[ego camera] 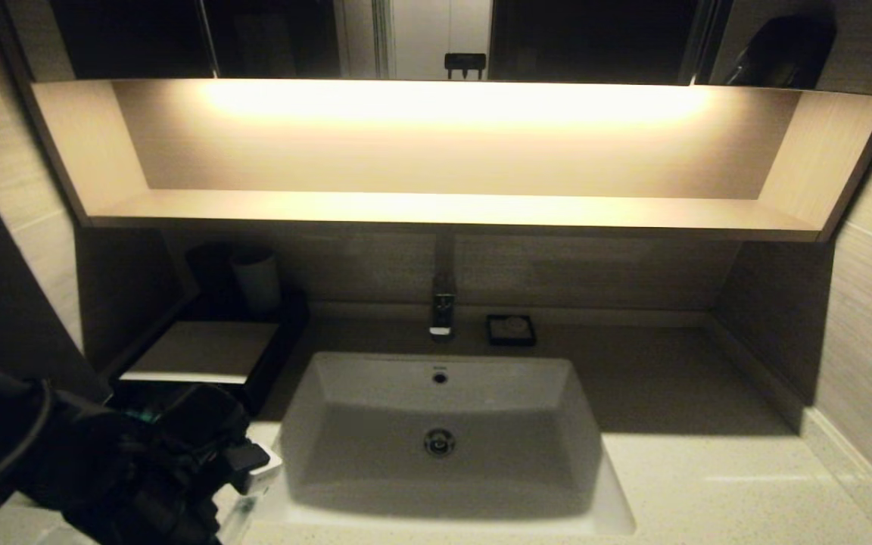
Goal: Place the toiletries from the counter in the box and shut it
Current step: Pick up the bathroom toiletry
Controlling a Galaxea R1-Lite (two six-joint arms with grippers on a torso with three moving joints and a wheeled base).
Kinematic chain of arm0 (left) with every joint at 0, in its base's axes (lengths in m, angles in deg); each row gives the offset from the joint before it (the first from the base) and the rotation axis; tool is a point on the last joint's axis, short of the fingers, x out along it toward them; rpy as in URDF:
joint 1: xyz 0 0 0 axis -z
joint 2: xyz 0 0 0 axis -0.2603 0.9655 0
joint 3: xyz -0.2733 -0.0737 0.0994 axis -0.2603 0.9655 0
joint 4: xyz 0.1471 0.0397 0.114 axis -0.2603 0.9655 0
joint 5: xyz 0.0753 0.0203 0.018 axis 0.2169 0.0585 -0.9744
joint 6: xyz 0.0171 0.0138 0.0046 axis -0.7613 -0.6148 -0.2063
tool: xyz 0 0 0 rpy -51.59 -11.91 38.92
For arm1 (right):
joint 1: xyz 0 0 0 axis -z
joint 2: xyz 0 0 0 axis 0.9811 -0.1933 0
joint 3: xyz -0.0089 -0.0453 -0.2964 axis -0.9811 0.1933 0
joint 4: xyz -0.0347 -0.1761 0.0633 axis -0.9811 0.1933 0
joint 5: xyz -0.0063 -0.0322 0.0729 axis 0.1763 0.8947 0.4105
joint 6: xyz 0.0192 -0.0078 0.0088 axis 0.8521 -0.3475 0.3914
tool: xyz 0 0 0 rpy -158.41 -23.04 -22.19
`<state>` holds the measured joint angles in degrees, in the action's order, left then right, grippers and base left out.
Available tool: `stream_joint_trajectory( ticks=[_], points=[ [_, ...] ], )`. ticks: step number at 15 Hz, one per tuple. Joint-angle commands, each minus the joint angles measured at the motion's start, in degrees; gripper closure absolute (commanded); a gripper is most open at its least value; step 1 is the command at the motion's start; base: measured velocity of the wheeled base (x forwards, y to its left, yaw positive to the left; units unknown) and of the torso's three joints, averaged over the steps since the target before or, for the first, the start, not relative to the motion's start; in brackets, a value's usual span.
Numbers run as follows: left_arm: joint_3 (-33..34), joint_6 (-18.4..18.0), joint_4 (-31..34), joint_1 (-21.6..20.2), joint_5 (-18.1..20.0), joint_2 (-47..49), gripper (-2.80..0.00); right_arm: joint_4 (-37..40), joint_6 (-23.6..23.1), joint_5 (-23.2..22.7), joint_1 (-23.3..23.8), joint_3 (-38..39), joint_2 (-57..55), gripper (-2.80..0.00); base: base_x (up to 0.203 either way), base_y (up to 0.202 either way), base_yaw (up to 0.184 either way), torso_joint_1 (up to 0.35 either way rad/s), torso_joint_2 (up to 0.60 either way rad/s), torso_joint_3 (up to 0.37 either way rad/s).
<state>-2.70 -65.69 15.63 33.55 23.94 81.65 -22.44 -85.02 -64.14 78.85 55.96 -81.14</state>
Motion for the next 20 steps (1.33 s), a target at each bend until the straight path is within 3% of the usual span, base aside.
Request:
stream_joint_trajectory(
  ticks=[1, 8, 10, 11, 18, 20],
  points=[
    [1.9, 0.12, -0.3, 0.0, 0.98, -1.24, 0.0, 0.0, 0.01, 0.0, 0.0, 0.01, 0.0, 0.0, 0.0, 0.0, 0.0, 0.0, 0.0, 0.0],
    [2.08, 1.28, -0.45, 0.0, 0.76, -2.46, 0.0, 0.0, 0.01, 0.0, 0.0, 0.01, 0.0, 0.0, 0.0, 0.0, 0.0, 0.0, 0.0, 0.0],
    [2.25, 1.28, -0.52, 0.0, -0.82, -2.21, 0.0, 0.0, 0.01, 0.0, 0.0, 0.01, 0.0, 0.0, 0.0, 0.0, 0.0, 0.0, 0.0, 0.0],
    [2.54, 1.28, -0.81, 0.0, -2.27, -2.13, -2.8, 0.0, 0.01, 0.0, 0.0, 0.01, 0.0, 0.0, 0.0, 0.0, 0.0, 0.0, 0.0, 0.0],
    [2.87, 1.64, -1.22, 0.0, -8.47, -2.82, -2.8, 0.0, 0.01, 0.0, 0.0, 0.01, 0.0, 0.0, 0.0, 0.0, 0.0, 0.0, 0.0, 0.0],
    [2.81, 1.59, -1.22, 0.07, -12.05, -2.95, -2.8, 0.0, 0.01, 0.0, 0.0, 0.01, 0.0, 0.0, 0.0, 0.0, 0.0, 0.0, 0.0, 0.0]
  ],
)
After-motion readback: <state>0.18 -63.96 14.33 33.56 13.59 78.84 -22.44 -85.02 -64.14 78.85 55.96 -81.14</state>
